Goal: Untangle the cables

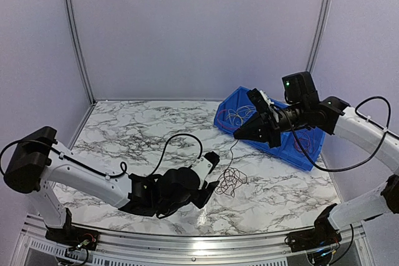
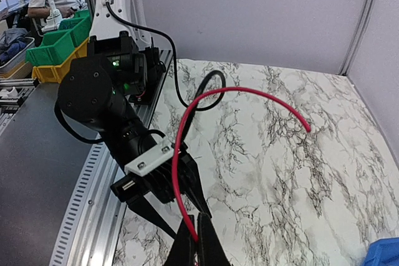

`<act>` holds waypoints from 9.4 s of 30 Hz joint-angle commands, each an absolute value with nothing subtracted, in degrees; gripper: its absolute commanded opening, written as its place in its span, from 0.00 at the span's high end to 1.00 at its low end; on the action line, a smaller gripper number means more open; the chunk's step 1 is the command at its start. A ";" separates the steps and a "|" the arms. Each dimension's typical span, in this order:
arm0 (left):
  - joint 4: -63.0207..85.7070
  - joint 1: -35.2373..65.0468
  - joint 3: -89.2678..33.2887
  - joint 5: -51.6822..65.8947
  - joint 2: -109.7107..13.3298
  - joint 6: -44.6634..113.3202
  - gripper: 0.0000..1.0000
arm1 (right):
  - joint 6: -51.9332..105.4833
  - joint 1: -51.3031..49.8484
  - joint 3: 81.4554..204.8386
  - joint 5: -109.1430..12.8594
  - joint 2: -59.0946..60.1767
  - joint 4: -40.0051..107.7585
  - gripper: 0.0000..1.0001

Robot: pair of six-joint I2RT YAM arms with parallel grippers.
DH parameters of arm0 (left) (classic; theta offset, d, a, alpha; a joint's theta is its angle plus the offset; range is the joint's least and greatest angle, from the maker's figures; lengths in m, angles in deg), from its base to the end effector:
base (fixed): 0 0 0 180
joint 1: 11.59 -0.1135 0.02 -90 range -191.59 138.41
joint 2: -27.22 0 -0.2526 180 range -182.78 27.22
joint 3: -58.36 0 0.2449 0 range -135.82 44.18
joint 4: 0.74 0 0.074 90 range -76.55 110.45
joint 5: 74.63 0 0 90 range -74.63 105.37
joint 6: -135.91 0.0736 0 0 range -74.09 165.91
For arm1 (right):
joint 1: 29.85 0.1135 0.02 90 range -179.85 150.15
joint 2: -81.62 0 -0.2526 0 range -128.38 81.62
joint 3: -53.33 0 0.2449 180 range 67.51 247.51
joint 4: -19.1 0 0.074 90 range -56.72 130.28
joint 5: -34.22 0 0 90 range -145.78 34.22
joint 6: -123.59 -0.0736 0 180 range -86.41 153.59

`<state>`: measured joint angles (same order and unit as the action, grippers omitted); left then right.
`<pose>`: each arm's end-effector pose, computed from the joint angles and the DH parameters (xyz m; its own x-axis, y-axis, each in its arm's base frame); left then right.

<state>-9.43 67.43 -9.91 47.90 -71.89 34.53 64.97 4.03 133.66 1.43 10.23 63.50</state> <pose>0.1143 -0.3815 0.1861 -0.2150 0.2347 -0.9480 0.7042 0.7098 0.0160 0.1930 0.2041 0.3249 0.0420 -0.3115 -0.9493 -0.9939 -0.1104 -0.0078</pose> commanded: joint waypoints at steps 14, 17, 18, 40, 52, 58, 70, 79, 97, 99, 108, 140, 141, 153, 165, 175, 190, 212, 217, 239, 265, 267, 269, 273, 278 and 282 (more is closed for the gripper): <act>-19.11 60.76 -7.59 52.96 -77.29 22.98 0.97 | 63.66 4.47 141.75 1.81 11.07 68.26 1.00; -22.74 57.90 -3.32 53.20 -77.34 18.03 1.00 | 63.97 4.37 146.48 0.44 12.09 70.49 1.00; -23.98 57.32 -2.20 52.75 -77.48 17.25 1.00 | 63.90 4.38 148.26 -0.42 12.47 71.03 1.00; -46.10 58.19 10.73 42.77 -75.48 25.37 1.00 | 60.97 -0.47 167.39 -15.33 11.45 70.79 1.00; -48.78 63.61 6.34 37.53 -71.00 32.30 0.61 | 59.12 -0.67 154.80 -15.31 13.52 66.39 1.00; -48.45 64.43 0.73 39.75 -75.20 34.43 0.61 | 56.57 -0.67 149.71 -13.56 13.70 63.37 1.00; -41.05 64.35 -5.49 57.04 -82.40 40.33 0.61 | 52.01 -0.70 144.74 -8.38 12.45 59.36 1.00; -40.86 63.54 -10.16 56.52 -86.96 41.41 0.64 | 51.45 -0.67 143.67 -7.81 12.71 58.95 1.00; -40.77 58.23 -20.69 50.40 -95.91 40.21 0.67 | 50.58 -0.72 143.58 -6.85 13.00 59.43 1.00; -41.08 57.54 -22.88 46.75 -97.70 41.05 0.67 | 50.49 -0.68 143.76 -6.54 12.85 59.47 1.00; -41.26 55.90 -29.01 52.12 -102.26 37.88 0.73 | 51.39 -0.69 149.33 -4.23 10.97 62.94 1.00; -41.18 54.18 6.37 33.26 -72.75 27.21 0.69 | 48.50 -5.79 136.21 -13.05 11.63 56.17 0.85; -41.09 55.18 6.89 33.25 -72.42 26.97 0.69 | 49.18 -5.82 135.87 -17.33 10.53 56.92 0.73; -26.12 61.43 -3.70 18.36 -77.36 18.28 0.64 | 64.40 -6.17 122.42 -32.51 19.84 67.71 0.60; -5.93 60.64 -26.21 8.19 -93.28 23.54 0.69 | 67.63 -4.20 108.98 -27.87 23.14 64.36 0.73; -0.79 57.18 -31.69 2.12 -98.20 28.03 0.71 | 67.23 -4.71 106.09 -25.96 25.37 61.26 0.73; 3.99 55.55 -39.31 0.25 -103.10 31.37 0.77 | 66.91 -4.72 106.33 -25.68 23.75 61.02 0.73; -17.42 59.00 -13.94 27.97 -69.44 31.62 1.00 | 65.53 -3.83 124.09 -12.02 12.53 68.88 0.62; -19.80 59.50 -12.41 30.18 -66.86 31.56 1.00 | 65.52 1.37 131.16 -8.56 8.06 69.95 0.53; -20.68 60.56 -11.63 29.87 -62.68 32.22 1.00 | 69.78 3.80 128.66 -3.63 2.90 65.83 0.50; -24.56 60.65 0.32 43.29 -56.26 32.48 1.00 | 58.12 -11.75 133.15 -7.62 8.91 63.72 1.00; -24.67 60.65 2.53 45.69 -54.23 32.40 1.00 | 55.59 -14.97 132.81 -8.65 9.67 61.73 1.00; -24.70 60.63 4.47 47.96 -52.50 32.28 1.00 | 52.23 -18.28 132.01 -9.33 10.63 58.95 1.00; -24.61 60.56 8.94 53.12 -49.02 32.40 1.00 | 46.74 -23.68 131.26 -11.78 12.70 53.98 1.00; -23.14 60.48 16.52 63.59 -40.47 30.77 1.00 | 41.87 -31.35 131.30 -16.86 14.93 49.96 1.00; -17.19 59.90 22.58 71.04 -30.04 27.81 1.00 | 38.74 -37.59 131.03 -19.80 15.75 47.39 1.00</act>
